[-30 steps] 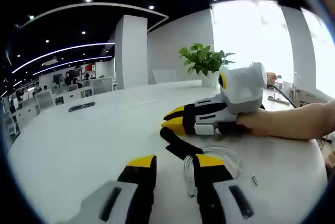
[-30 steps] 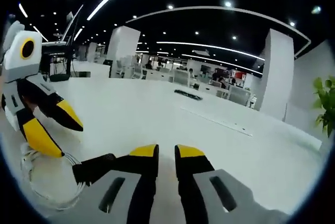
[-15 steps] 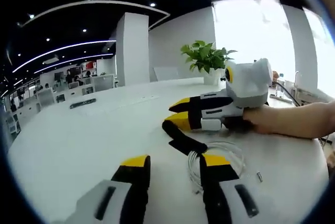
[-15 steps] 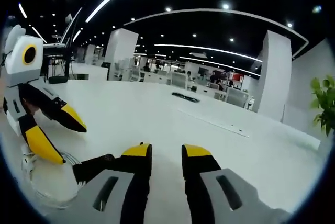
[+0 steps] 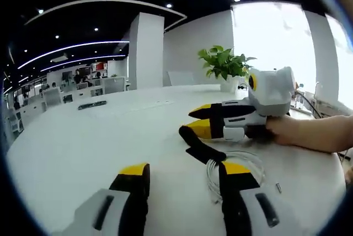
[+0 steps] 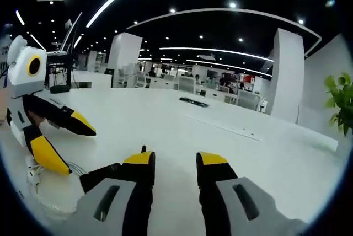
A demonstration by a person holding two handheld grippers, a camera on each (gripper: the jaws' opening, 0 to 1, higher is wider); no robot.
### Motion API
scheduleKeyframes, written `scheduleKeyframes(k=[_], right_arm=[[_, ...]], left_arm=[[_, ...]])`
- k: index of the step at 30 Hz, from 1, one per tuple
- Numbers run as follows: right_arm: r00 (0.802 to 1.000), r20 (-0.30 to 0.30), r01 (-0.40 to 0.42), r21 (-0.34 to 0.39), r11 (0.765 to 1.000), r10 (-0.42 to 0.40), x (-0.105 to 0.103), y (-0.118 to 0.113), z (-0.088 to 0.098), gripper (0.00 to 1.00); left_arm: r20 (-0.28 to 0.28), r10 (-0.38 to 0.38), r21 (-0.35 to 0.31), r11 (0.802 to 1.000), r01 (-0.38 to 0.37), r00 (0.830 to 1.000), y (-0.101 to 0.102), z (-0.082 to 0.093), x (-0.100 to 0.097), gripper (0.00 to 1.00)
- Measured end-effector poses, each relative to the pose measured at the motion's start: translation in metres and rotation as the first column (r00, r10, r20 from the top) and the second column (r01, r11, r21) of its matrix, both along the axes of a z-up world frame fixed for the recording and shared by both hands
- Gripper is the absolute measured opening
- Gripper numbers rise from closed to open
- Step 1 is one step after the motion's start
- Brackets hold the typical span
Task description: Peel open the Velcro strap on the desktop, arrange the wired earphones neatly onto it, and close the Velcro strap to secure them.
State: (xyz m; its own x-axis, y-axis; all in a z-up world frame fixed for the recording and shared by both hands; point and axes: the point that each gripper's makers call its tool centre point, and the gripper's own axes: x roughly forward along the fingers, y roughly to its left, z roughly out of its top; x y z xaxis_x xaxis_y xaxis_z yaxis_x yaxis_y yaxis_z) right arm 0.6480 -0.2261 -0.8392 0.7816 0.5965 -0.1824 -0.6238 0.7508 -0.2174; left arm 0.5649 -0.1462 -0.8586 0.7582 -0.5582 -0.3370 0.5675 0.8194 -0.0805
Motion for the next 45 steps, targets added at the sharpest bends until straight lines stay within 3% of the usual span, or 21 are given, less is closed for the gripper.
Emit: scheduleKeyframes(k=[6,17,25,34,45], right_arm=[[1.0,-0.011,0.007,0.043,0.999,-0.007,-0.008,-0.002,0.004,0.37],[0.999,-0.033,0.008,0.118,0.993,-0.004,-0.022,-0.014,0.009,0.45],[0.999,-0.033,0.002,0.106,0.994,0.002,-0.042,-0.021,0.007,0.48],[0.999,-0.038,0.033,0.152,0.988,-0.027,-0.056,-0.037,0.015,0.5],[0.997,-0.07,0.04,0.249,0.968,-0.023,-0.093,-0.068,0.022,0.62]], left_arm=[[-0.007,0.015,-0.016,1.0,-0.015,1.0,0.005,-0.001,0.002,0.61],[-0.016,0.026,-0.046,0.999,-0.027,1.0,0.008,0.0,0.003,0.66],[-0.012,0.015,-0.046,0.999,-0.015,1.0,0.002,0.0,0.0,0.7],[-0.019,0.007,-0.043,0.999,-0.007,1.0,-0.005,0.0,-0.004,0.72],[0.008,0.032,-0.087,0.996,-0.031,0.999,-0.002,0.009,-0.014,0.78]])
